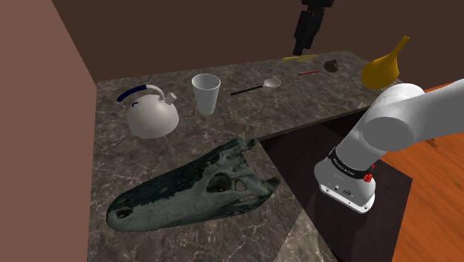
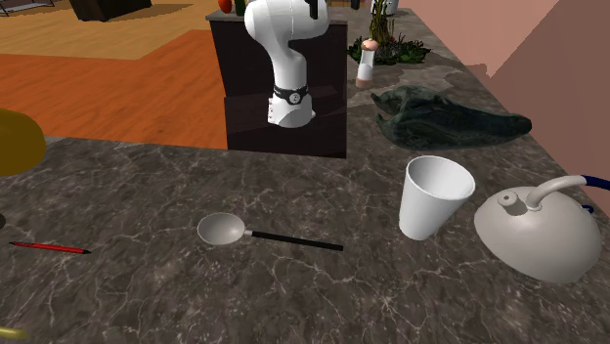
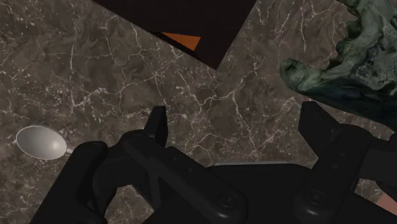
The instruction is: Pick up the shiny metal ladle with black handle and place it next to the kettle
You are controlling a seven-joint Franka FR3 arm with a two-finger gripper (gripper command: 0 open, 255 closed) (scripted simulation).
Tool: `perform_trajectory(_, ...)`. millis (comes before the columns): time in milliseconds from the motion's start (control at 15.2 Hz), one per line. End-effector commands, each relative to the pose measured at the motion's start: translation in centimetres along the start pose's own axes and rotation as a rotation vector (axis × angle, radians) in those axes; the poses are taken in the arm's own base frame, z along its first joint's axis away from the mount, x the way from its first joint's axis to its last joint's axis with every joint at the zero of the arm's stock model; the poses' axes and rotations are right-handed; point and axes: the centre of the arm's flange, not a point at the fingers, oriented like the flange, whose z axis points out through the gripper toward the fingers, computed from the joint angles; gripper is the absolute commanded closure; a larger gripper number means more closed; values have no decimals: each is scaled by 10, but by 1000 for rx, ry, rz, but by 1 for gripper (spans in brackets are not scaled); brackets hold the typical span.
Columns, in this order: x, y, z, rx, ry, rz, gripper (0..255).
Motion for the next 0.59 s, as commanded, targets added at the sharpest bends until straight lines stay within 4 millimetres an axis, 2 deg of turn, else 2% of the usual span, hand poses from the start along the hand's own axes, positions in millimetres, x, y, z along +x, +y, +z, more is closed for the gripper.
perform_trajectory(0, 0, 0, 0, 0, 0, 0, 0)
perform_trajectory(528, 24, 81, 62, 0, 21, -229, 0)
